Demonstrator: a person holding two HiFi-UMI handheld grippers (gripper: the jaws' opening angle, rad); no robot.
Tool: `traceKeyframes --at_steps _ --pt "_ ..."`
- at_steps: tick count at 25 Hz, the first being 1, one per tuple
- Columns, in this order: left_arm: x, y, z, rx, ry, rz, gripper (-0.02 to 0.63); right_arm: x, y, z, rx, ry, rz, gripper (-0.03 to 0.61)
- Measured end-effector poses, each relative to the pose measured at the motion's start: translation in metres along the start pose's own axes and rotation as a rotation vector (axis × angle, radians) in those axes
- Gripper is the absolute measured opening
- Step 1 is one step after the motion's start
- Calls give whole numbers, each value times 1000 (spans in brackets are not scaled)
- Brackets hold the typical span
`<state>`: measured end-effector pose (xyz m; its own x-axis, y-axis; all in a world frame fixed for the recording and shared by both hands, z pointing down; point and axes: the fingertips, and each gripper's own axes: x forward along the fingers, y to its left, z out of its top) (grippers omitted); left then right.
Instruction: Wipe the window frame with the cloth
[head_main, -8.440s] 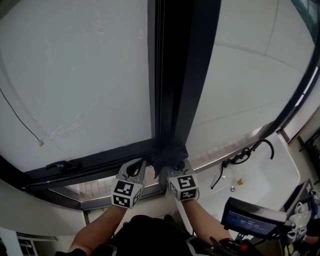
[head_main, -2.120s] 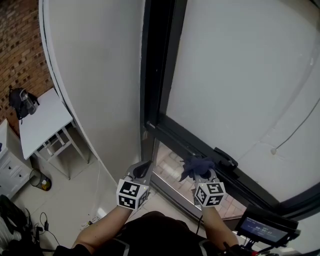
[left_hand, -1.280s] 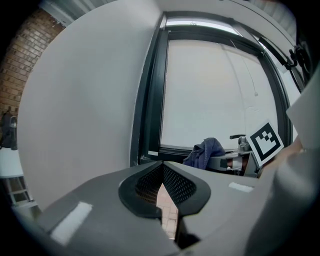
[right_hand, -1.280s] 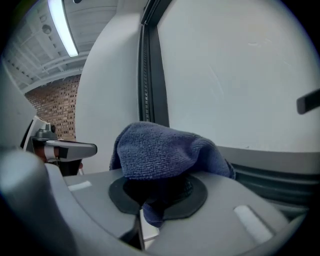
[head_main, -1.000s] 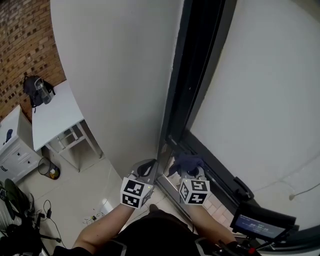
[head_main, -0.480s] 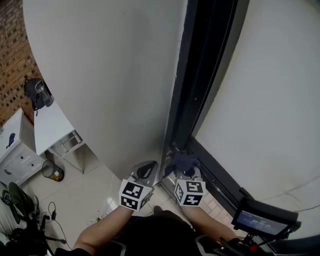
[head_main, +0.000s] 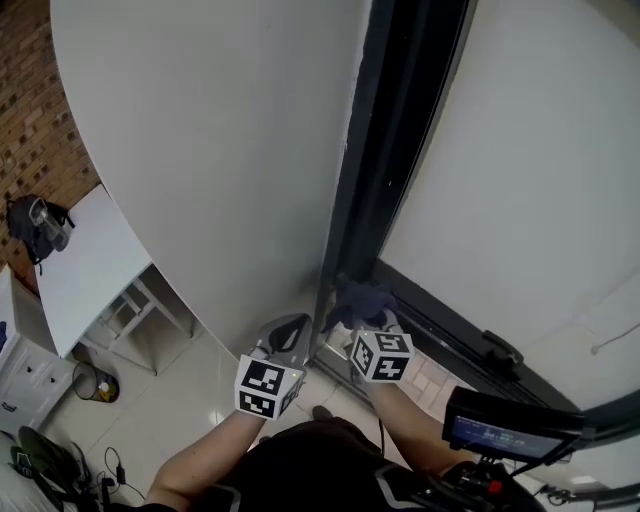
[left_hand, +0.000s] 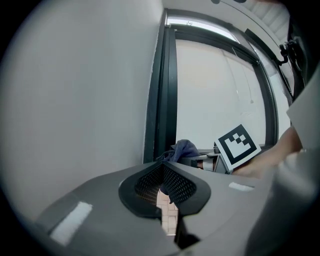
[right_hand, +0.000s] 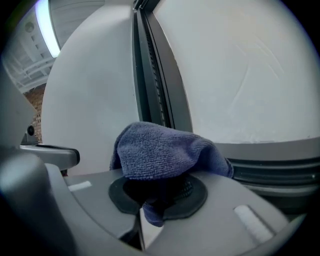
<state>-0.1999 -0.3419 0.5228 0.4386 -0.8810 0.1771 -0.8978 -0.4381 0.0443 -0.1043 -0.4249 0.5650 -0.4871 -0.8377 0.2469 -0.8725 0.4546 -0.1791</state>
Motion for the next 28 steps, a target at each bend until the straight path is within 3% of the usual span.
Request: traceKeyframes --at_steps 5,9,28 --pt "-6 -8 -2 8 -9 -114 -6 -15 12 3 0 -18 -47 51" --pt "-8 -6 -5 4 5 -151 -6 -14 23 1 17 -13 -58 51" --pt "11 -11 1 34 18 -156 -6 9 12 9 20 -3 -27 51"
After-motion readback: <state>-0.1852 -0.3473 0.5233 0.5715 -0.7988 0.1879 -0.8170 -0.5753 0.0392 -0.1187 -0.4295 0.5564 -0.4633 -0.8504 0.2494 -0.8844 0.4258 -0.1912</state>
